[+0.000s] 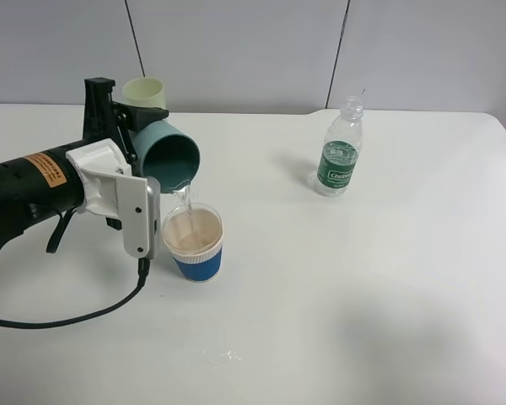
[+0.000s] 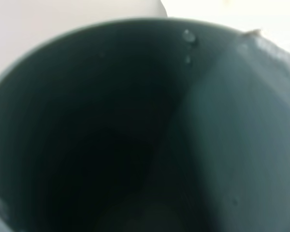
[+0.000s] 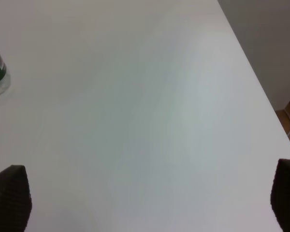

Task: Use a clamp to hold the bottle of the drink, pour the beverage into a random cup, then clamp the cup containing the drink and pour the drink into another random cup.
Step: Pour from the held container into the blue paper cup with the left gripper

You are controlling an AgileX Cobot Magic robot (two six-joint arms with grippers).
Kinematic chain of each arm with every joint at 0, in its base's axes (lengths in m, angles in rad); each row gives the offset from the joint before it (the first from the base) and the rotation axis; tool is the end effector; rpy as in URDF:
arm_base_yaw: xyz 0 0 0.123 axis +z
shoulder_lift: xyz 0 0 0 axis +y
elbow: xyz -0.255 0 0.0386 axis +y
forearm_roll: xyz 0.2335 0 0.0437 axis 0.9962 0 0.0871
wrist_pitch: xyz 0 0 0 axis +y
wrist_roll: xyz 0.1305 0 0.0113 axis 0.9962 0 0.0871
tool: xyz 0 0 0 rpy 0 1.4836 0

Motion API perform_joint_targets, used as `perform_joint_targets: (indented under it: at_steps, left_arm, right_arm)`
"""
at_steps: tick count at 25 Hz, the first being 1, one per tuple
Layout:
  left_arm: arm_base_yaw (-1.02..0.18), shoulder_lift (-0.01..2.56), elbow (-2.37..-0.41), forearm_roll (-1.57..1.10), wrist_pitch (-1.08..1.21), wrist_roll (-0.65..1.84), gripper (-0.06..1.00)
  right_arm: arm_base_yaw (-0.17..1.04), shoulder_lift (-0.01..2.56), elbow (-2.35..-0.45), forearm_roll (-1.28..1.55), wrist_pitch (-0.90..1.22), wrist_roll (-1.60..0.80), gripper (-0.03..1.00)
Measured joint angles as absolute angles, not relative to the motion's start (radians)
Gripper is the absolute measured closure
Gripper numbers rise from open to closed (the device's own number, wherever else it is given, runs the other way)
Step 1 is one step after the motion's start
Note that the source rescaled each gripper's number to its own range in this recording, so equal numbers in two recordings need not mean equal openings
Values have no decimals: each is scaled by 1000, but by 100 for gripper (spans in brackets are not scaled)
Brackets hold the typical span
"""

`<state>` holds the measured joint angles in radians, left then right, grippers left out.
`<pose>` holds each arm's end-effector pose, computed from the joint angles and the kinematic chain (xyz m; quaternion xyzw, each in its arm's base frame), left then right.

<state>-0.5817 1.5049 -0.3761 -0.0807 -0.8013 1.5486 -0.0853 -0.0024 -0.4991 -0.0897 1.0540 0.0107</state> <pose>0.2448 -0.1519 0.1562 0.6684 0.4157 0.2915 0.5435 0.0444 -0.0140 0.2531 0.0424 0.8492 -0.0643 0.5225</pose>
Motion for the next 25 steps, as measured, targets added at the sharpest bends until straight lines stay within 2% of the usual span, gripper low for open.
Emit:
perform_joint_targets:
  at_steps: [25]
  left_arm:
    - [-582, 1505, -376, -63, -906, 1605, 92]
  right_arm:
    - [-85, -2, -499, -90, 1054, 11, -3]
